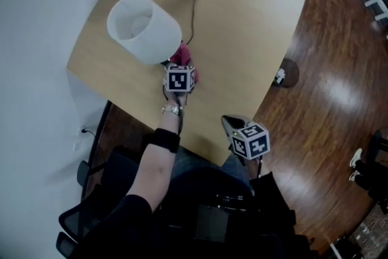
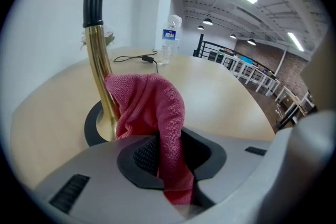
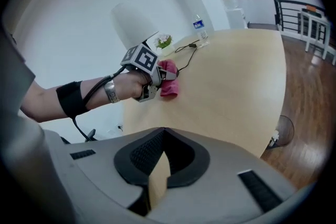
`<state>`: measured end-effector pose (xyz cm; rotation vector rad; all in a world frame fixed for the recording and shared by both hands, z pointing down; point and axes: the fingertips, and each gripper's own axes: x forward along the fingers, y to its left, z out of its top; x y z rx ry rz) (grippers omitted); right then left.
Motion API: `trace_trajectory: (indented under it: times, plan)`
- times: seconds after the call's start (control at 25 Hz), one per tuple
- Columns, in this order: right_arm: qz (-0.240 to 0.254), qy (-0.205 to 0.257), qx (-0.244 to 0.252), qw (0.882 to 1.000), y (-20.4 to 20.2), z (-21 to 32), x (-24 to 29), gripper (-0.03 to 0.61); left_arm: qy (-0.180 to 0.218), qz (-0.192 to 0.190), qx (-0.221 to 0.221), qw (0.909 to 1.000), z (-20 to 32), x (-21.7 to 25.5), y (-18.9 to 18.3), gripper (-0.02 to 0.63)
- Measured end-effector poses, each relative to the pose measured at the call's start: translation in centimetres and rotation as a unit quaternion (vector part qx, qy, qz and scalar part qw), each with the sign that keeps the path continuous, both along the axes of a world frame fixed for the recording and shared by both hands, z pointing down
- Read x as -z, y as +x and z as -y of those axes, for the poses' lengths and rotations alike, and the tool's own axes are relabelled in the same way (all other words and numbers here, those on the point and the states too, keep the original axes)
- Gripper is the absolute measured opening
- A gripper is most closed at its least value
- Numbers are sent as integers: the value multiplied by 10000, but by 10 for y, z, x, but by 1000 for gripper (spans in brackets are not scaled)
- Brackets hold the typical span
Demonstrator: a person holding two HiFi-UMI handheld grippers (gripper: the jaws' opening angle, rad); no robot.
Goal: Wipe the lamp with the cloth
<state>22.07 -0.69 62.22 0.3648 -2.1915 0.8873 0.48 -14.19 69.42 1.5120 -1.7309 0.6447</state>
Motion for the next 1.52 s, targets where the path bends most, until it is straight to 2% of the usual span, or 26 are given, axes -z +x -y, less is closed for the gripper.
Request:
trace_trajectory:
  times: [0.12, 0.24, 0.4, 0.68, 0.92, 1.2, 1.36, 1.44, 1.52]
  plan:
    - [-64, 65, 183, 9998, -4, 8, -2, 5, 68, -320, 258, 9991, 3, -3, 5, 91]
    - [-85, 264, 257, 9993, -14, 23, 3, 5, 95, -273, 528, 9982, 1, -2, -3, 91]
    - [-68, 313, 618, 9976, -26, 29, 6, 5, 239, -458, 772, 9957, 3, -2, 2, 91]
    - [55, 0, 1511, 9885, -46, 54, -7, 5, 364, -306, 1612, 9858, 7, 2, -1, 91]
    - [136, -221, 2005, 9793, -44, 93, -23, 5, 450, -291, 2539, 9657, 16, 0, -4, 91]
    - [104, -319, 2591, 9653, -30, 131, -23, 5, 429, -287, 3358, 9405, 39, -3, -12, 91]
    - [111, -296, 2690, 9626, -28, 166, -24, 5, 334, -236, 3715, 9276, 56, -4, -19, 91]
    - [111, -301, 2653, 9636, -24, 180, -26, 5, 394, -169, 3984, 9162, 62, -4, -24, 92]
    - [81, -320, 2642, 9639, -18, 190, -26, 5, 476, -139, 4329, 9001, 68, -3, -29, 92]
